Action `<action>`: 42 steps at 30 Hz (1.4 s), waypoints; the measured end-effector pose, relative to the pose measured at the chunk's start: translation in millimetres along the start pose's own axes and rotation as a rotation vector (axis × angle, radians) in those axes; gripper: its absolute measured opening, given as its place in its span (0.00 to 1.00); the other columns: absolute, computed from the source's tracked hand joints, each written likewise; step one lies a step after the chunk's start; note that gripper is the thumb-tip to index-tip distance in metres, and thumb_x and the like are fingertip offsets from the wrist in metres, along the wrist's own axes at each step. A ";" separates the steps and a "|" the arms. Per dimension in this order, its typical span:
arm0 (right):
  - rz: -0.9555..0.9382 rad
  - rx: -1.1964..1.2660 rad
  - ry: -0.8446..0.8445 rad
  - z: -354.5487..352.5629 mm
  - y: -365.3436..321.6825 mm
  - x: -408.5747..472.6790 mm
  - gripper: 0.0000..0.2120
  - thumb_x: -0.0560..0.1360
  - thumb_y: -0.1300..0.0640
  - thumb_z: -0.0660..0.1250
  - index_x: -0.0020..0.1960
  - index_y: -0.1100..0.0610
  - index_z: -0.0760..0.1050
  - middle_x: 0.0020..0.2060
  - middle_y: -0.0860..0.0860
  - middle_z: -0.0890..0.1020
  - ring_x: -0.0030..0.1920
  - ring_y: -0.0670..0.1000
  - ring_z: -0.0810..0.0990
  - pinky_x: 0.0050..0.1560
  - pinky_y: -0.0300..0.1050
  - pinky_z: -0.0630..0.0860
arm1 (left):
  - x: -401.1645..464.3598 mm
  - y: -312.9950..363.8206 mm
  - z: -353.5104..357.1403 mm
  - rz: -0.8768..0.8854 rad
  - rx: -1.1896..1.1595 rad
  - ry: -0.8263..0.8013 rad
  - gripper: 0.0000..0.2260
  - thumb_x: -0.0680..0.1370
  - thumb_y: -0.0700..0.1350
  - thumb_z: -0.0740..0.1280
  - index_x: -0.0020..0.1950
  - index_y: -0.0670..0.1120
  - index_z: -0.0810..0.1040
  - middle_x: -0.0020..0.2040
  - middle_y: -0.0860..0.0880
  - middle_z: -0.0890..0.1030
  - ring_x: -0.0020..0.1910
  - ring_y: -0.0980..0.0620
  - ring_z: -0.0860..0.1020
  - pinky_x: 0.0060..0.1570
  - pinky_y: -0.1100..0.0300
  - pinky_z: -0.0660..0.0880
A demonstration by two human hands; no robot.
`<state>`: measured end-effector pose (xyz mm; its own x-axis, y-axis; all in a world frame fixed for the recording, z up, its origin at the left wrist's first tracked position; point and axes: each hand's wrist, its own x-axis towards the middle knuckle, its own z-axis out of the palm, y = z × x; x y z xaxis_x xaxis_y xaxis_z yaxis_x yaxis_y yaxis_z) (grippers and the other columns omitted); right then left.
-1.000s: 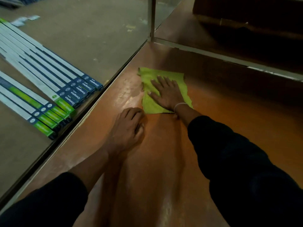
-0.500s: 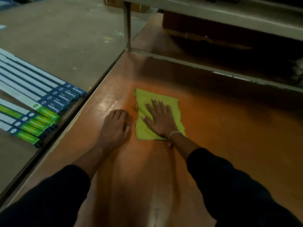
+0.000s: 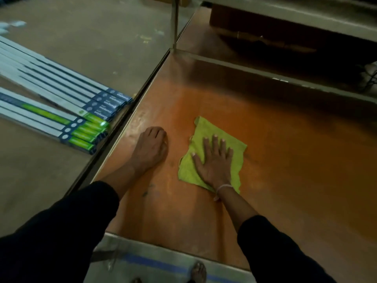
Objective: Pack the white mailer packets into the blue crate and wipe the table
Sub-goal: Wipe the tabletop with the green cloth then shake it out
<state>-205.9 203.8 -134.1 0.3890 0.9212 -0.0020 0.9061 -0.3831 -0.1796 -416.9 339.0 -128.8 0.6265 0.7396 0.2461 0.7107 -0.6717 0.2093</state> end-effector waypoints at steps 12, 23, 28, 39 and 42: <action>-0.341 -0.043 0.003 8.6 -81.1 -120.6 0.36 0.79 0.29 0.45 0.81 0.45 0.45 0.81 0.50 0.43 0.80 0.56 0.40 0.76 0.65 0.46 | -64.5 -31.0 -22.1 -0.010 -0.049 0.050 0.13 0.80 0.47 0.60 0.59 0.43 0.77 0.61 0.43 0.77 0.60 0.40 0.74 0.57 0.46 0.72; -0.642 -0.079 -0.046 19.2 -147.4 -164.4 0.32 0.81 0.34 0.48 0.81 0.45 0.46 0.81 0.49 0.44 0.80 0.56 0.39 0.76 0.64 0.48 | -123.0 -92.1 -52.8 -0.152 -0.352 0.180 0.13 0.79 0.42 0.61 0.60 0.40 0.78 0.56 0.40 0.78 0.57 0.40 0.76 0.59 0.47 0.73; -0.518 -0.069 -0.031 29.7 -172.3 -133.1 0.33 0.81 0.32 0.46 0.81 0.43 0.46 0.81 0.50 0.45 0.80 0.56 0.40 0.76 0.64 0.47 | -144.0 -103.7 -78.2 -0.241 -0.409 0.311 0.14 0.78 0.38 0.61 0.62 0.41 0.78 0.56 0.41 0.79 0.56 0.43 0.76 0.56 0.52 0.71; -0.567 -0.086 -0.036 43.5 -217.2 -67.1 0.32 0.80 0.31 0.39 0.80 0.41 0.48 0.81 0.49 0.49 0.81 0.57 0.46 0.76 0.65 0.49 | -165.6 -123.5 -96.5 -0.269 -0.394 0.401 0.12 0.79 0.37 0.61 0.60 0.42 0.79 0.54 0.42 0.79 0.54 0.44 0.76 0.56 0.50 0.71; -0.769 -0.174 -0.057 44.4 -215.9 -51.9 0.30 0.81 0.32 0.44 0.80 0.41 0.47 0.81 0.49 0.48 0.81 0.58 0.47 0.77 0.63 0.48 | -169.1 -124.7 -88.2 -0.331 -0.423 0.387 0.12 0.80 0.39 0.61 0.61 0.42 0.79 0.54 0.42 0.79 0.55 0.44 0.77 0.56 0.52 0.71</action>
<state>-429.1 241.7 -138.9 -0.3620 0.9321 0.0087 0.9322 0.3620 0.0054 -639.7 293.8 -113.0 0.1806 0.8938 0.4105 0.6094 -0.4293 0.6666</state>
